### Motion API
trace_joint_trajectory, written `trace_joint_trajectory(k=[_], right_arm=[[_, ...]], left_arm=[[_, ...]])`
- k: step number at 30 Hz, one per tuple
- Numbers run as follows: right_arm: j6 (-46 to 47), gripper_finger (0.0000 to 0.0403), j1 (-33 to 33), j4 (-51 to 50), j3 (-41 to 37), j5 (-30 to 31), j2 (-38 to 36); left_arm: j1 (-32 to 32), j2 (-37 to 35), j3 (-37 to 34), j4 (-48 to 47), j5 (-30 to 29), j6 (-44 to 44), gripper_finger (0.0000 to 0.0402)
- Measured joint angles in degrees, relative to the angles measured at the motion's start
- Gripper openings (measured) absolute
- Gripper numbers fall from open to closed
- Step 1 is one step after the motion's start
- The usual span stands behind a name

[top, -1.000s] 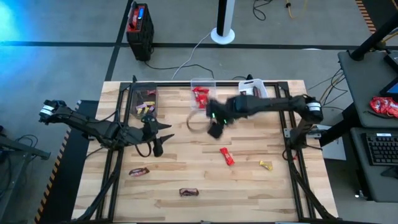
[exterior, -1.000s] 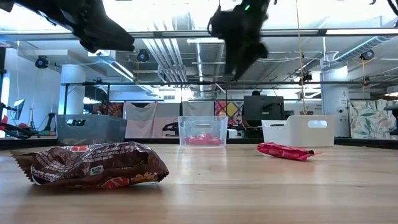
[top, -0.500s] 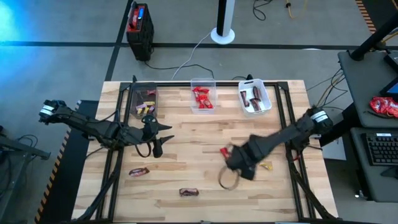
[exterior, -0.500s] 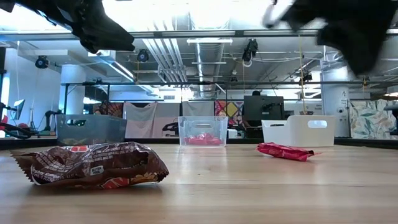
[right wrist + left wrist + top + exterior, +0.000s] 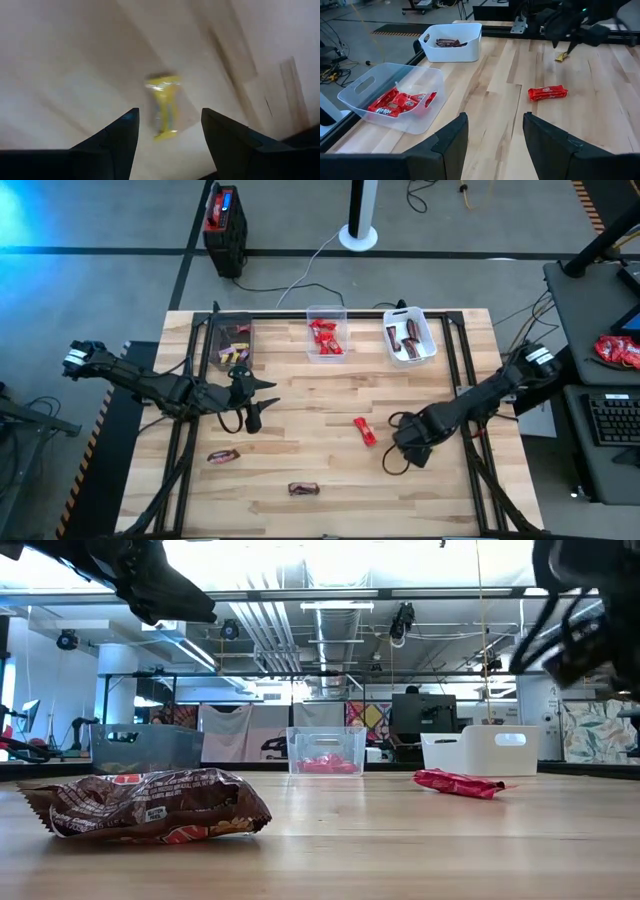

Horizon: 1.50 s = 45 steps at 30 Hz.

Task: Sort candy by brand, put in halloween buckets
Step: Put the yellow candy into the black bin

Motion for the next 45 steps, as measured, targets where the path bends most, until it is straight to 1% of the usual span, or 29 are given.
trace_joint_trajectory(k=[2, 5, 10, 13, 15, 18, 21, 24, 25, 27, 29, 32, 34, 35, 37, 41, 45], right_arm=[[1.71, 0.0207, -0.91, 0.17, -2.07, -0.21, -0.37], [1.75, 0.0207, -1.45, 1.2, -3.7, -0.25, 0.03], [1.05, 0.0207, -1.43, 4.85, -3.99, -0.66, 1.26], [2.48, 0.0195, -1.46, 4.91, -4.06, -0.62, 2.43], [3.65, 0.0177, -1.46, 4.94, -4.16, -1.05, 3.35], [3.89, 0.0138, -1.48, 5.25, -3.95, -1.72, 4.63], [3.47, 0.0089, -1.46, 6.08, -3.95, -1.87, 5.27], [3.0, 0.0031, -1.44, 6.71, -3.85, -1.85, 4.48], [2.84, 0.0021, -1.41, 6.44, -3.83, -1.37, 3.91], [3.06, 0.0016, -1.43, 5.89, -3.3, 0.64, 2.71], [3.56, 0.0012, -1.5, 7.96, -2.25, 3.21, 0.8], [2.13, 0.001, -2.03, 16.39, -1.79, 7.61, -1.87], [-0.6, 0.0009, -2.88, 26.95, -1.72, 11.84, -3.19], [-3.38, 0.0009, -3.34, 33.2, -1.68, 14.02, -3.76], [-10.54, 0.0009, -4.43, 46.15, -1.63, 17.0, -4.1], [-26.38, 0.0009, -6.8, 68.86, -1.58, 18.11, -3.33], [-42.19, 0.0009, -8.19, 85.07, -1.57, 17.47, -0.84]], left_arm=[[0.0, 0.0, 0.0, -0.01, -0.02, 0.0, 0.0173], [0.02, 0.0, -0.02, -0.01, -0.04, 0.26, 0.0173], [0.02, 0.0, -0.02, 0.03, -0.09, 0.46, 0.0173], [0.02, 0.0, -0.02, 0.08, -0.19, 0.46, 0.0173], [0.02, 0.0, -0.02, 0.08, -0.65, 0.45, 0.0173], [0.02, 0.0, -0.02, 0.12, -0.79, 0.44, 0.0173], [0.02, 0.0, -0.02, 0.14, -0.92, 0.44, 0.0173], [0.02, 0.0, -0.02, 0.47, -0.94, 0.44, 0.0173], [0.01, 0.0, -0.02, 0.62, -0.94, 0.43, 0.0173], [0.0, 0.03, -0.02, 0.98, -0.65, 0.44, 0.0173], [0.0, 0.04, -0.17, 2.31, 1.09, 0.96, 0.0173], [-0.02, 0.44, -0.93, 5.57, 4.91, 2.62, 0.0173], [-0.02, 1.34, -1.45, 8.58, 8.15, 3.96, 0.0173], [-0.02, 2.1, -1.76, 10.65, 9.79, 4.56, 0.0173], [-0.02, 4.0, -2.46, 15.55, 12.85, 6.21, 0.0173], [-0.02, 8.6, -3.98, 25.95, 17.78, 8.49, 0.0173], [-0.02, 13.2, -4.26, 33.72, 18.99, 8.61, 0.0173]])
